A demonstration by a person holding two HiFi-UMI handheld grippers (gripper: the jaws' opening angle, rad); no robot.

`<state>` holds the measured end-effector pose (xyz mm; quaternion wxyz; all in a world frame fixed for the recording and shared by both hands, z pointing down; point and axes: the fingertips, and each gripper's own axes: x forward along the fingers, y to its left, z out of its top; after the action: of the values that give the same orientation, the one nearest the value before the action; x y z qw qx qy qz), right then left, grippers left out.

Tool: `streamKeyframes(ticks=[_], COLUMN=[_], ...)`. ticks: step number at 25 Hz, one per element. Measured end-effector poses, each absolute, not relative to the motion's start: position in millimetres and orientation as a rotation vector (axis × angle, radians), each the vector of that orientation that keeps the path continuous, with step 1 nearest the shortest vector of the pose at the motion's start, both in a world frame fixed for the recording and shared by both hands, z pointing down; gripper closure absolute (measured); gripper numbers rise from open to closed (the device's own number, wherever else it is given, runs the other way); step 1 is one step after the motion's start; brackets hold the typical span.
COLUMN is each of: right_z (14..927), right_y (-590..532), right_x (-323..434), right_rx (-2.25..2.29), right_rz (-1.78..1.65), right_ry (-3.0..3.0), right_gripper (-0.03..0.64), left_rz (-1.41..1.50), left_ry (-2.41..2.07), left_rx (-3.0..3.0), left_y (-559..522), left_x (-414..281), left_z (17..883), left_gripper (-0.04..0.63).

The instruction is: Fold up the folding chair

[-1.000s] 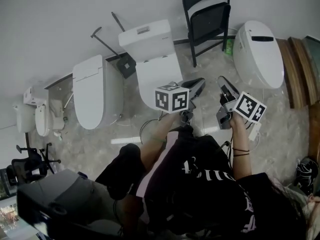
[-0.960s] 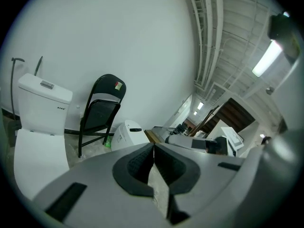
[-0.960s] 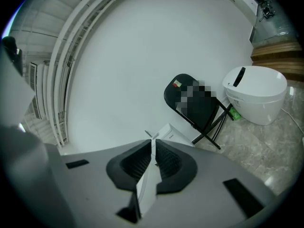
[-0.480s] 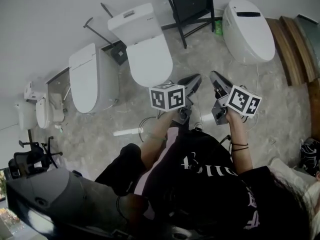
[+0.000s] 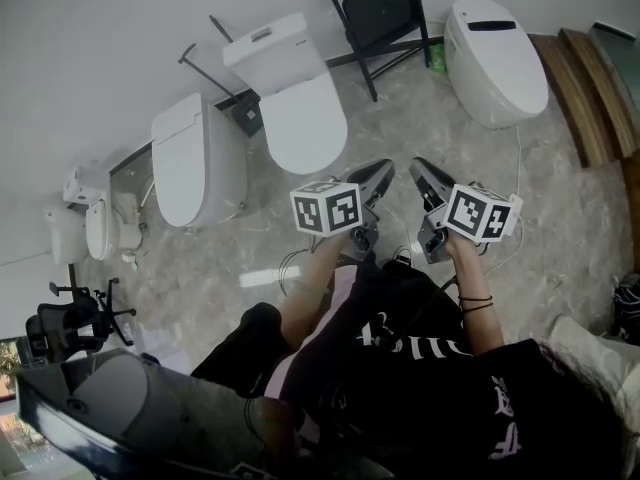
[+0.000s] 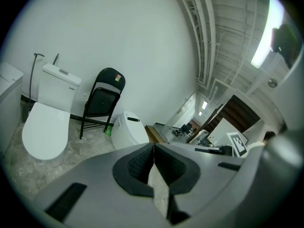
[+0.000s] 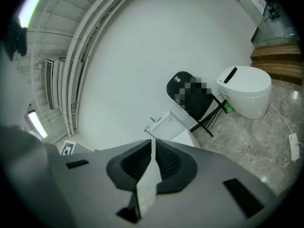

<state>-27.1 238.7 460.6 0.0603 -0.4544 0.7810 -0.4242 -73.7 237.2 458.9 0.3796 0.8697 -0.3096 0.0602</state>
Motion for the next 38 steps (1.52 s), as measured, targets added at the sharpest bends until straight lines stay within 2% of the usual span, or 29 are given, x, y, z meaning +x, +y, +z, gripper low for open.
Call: streamKeyframes(ticks=[7, 19, 38], right_z=[452.4, 441.3, 447.3], right_y=[235.4, 226.5, 232.5], right_x=[-34.7, -89.1, -109.8], right_rx=[-1.400, -1.485, -1.527], right_rz=[-1.244, -1.190, -1.183], right_ry=[2.354, 2.338, 2.322], right_gripper=[0.580, 0.584, 0.585], left_rz=[0.125, 0.099, 0.100], left_ry=[-0.758, -0.718, -0.677], left_rx=[2.252, 2.289, 2.285], left_y=[231.6, 219.8, 225.8], left_x=[-80.0, -139.0, -162.9], left_z=[447.2, 435.7, 442.9], left_gripper=[0.589, 0.589, 0.589])
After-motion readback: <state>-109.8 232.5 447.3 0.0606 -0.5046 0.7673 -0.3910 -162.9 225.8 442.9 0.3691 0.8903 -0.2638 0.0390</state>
